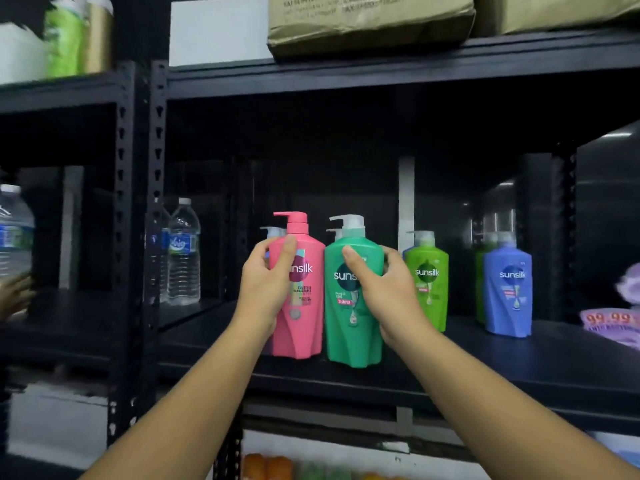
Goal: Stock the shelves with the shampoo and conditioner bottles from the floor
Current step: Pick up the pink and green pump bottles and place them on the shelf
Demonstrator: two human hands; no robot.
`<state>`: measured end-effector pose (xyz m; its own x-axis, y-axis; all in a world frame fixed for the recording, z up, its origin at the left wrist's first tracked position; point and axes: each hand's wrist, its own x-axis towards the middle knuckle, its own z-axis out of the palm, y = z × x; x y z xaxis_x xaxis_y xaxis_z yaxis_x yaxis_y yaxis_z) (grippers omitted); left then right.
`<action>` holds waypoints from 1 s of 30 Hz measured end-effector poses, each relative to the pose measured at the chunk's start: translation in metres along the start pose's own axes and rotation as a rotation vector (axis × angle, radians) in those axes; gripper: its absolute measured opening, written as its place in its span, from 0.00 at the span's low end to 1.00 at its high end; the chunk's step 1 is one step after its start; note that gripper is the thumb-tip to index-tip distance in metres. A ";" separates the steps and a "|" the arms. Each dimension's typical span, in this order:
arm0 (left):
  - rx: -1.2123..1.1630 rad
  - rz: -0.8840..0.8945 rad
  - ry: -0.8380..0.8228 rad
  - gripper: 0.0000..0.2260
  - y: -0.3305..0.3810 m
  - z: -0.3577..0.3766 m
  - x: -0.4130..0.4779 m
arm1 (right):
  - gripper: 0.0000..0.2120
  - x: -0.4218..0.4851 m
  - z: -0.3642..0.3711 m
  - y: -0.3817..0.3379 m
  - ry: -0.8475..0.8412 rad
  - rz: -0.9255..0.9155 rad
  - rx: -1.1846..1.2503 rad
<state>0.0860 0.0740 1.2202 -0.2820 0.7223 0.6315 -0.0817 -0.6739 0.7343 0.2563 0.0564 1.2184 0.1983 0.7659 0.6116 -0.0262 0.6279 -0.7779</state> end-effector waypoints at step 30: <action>0.521 -0.040 -0.291 0.35 -0.116 -0.072 0.078 | 0.29 0.061 0.001 0.120 -0.178 0.205 -0.490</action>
<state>0.0044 0.1966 1.1662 -0.0090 0.8080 0.5891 0.4135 -0.5334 0.7379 0.2643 0.1785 1.1624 0.0677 0.9036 0.4230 0.4202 0.3587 -0.8335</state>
